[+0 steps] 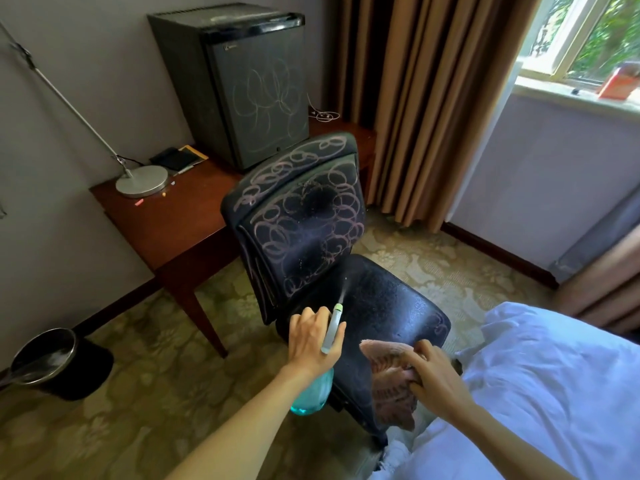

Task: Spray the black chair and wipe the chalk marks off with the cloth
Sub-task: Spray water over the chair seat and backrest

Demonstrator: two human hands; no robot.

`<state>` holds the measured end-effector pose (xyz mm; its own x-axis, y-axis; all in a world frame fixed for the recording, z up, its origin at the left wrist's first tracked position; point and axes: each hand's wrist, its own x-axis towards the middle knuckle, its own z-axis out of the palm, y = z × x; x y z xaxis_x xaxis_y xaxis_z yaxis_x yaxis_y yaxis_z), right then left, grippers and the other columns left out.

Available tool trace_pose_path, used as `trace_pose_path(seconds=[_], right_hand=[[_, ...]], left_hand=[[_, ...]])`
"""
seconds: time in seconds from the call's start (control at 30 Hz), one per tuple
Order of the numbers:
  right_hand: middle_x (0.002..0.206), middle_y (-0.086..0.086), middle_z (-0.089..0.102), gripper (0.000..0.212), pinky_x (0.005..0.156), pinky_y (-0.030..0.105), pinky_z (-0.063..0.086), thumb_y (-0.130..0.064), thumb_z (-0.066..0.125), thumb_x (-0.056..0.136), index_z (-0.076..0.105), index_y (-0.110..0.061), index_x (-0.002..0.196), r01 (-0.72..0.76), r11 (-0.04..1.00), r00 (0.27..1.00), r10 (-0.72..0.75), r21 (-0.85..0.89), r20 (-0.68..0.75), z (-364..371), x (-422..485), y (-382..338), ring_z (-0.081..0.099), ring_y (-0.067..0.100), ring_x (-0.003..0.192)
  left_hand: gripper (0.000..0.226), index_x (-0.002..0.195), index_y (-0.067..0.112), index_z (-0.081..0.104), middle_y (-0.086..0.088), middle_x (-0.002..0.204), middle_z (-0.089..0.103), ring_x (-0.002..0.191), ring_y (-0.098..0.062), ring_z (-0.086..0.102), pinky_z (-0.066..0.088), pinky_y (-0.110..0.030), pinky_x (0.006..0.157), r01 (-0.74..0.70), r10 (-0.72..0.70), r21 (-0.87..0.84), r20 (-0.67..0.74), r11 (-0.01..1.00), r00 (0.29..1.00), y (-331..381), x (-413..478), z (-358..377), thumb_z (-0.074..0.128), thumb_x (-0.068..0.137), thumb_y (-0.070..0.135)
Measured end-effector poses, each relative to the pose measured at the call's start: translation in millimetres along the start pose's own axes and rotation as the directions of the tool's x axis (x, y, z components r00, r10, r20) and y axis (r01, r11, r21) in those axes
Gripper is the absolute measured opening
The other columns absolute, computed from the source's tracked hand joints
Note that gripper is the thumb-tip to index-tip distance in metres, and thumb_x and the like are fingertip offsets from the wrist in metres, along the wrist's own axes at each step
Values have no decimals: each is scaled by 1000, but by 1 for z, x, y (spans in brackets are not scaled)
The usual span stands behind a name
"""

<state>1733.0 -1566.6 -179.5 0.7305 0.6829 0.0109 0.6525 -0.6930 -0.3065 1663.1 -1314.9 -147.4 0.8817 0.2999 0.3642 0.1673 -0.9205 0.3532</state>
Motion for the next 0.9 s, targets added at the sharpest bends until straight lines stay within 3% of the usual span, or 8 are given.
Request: trace_pose_path(seconds=[0.13,0.3,0.47,0.57,0.73,0.9], right_hand=[[91,-5,46,58,54,9,20,-12,73,61,51,-32,110,32,999,999,-32,15,20,-6,14,18,36,10,75],[91,-5,45,66,55,18,33,-7,73,59,45,-35,112,97,994,995,-98,47,8,-19,44,53,37,12,77],[97,-2,51,68,58,32,51,-9,73,61,42,-39,114,152,988,987,-153,26,44,-29,83,84,50,20,82],[98,0,51,69,58,34,54,-11,76,59,43,-36,115,212,977,975,-212,5,64,-36,106,99,53,22,81],[101,2,51,62,61,34,53,-12,74,65,45,-34,114,273,962,955,-272,9,115,-40,133,114,53,24,85],[108,2,50,54,64,26,48,-16,72,72,47,-34,116,340,940,932,-334,-18,144,-40,147,122,52,24,92]], left_hand=[[33,75,23,51,9,64,45,62,-15,50,44,-35,67,95,-99,47,76,994,992,0,-7,14,38,89,49],[31,72,23,51,12,62,43,58,-14,49,45,-34,59,211,-211,-14,-115,977,971,-3,0,15,42,87,48],[40,70,15,52,1,61,53,61,-25,55,46,-42,67,485,-488,-80,-251,871,836,-4,30,17,38,88,48],[31,69,13,51,-2,60,54,62,-30,58,42,-44,68,586,-574,-62,-304,808,760,-5,46,14,47,87,38],[42,72,13,53,-2,63,53,65,-31,58,41,-44,68,604,-560,-3,-378,797,737,-2,47,8,36,86,48],[32,73,19,51,13,65,39,64,-24,54,43,-38,66,455,-413,25,-376,890,829,12,55,15,43,86,47]])
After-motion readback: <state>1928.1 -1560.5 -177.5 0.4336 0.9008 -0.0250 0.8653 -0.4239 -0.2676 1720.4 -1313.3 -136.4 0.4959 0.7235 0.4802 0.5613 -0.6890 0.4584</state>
